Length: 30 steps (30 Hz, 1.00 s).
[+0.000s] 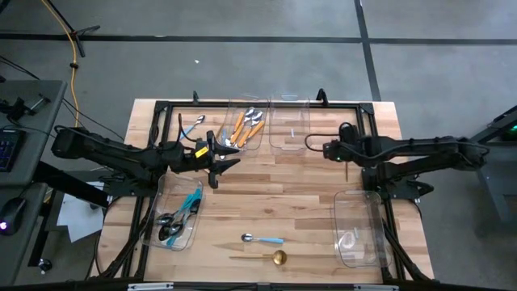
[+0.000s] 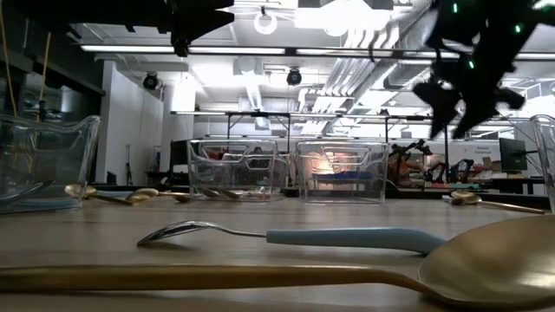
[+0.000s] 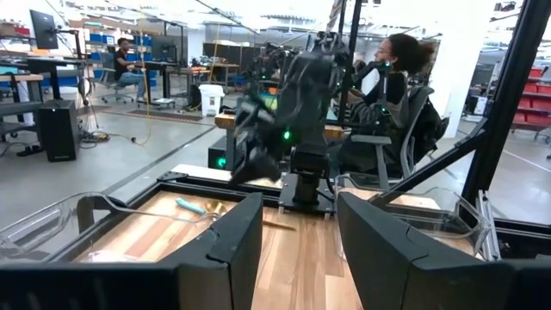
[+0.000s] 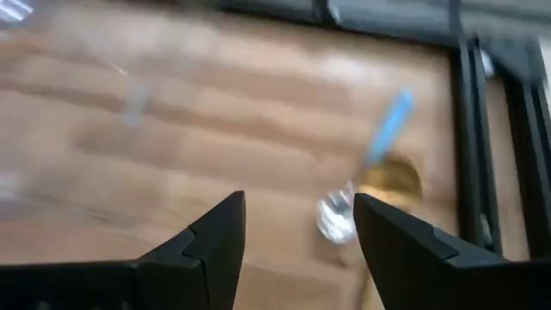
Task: Sort silverware by color (type)
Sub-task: Put the gold spoon into the top right transparent bin
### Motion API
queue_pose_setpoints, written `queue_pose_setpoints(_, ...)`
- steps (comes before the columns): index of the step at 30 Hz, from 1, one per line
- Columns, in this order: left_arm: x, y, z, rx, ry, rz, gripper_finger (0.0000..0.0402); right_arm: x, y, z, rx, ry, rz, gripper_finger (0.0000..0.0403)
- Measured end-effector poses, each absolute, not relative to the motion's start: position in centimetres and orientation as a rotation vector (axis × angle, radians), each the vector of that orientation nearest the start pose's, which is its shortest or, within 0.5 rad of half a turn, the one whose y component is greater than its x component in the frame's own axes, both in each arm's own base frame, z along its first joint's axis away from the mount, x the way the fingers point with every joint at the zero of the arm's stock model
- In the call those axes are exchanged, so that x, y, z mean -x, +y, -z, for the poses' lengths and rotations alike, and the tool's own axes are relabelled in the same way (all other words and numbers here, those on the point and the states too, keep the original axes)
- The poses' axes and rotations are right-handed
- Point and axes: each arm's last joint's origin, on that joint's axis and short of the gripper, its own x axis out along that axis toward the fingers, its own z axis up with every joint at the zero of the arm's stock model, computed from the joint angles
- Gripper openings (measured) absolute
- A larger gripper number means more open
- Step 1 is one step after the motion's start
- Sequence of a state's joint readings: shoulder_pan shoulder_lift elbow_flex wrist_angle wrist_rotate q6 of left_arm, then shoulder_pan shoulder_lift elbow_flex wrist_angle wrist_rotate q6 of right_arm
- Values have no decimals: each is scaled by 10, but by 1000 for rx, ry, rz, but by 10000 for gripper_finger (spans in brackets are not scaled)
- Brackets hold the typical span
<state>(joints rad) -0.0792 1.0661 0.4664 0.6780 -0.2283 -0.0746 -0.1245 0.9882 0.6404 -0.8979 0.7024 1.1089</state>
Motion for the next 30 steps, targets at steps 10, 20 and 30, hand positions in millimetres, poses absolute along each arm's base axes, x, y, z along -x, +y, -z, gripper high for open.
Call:
queue_pose_setpoints(10, -224, -11, -254, 88, -92, -146, 140, -121, -50, -155, -735, 800, 1412, 201)
queue_pose_setpoints(20, -224, -11, -254, 88, -92, -145, 141, -113, -56, -132, -825, 776, 1428, 201)
queue_pose_setpoints(30, -224, -11, -255, 89, -99, -145, 141, -102, -57, -110, -836, 760, 1436, 198)
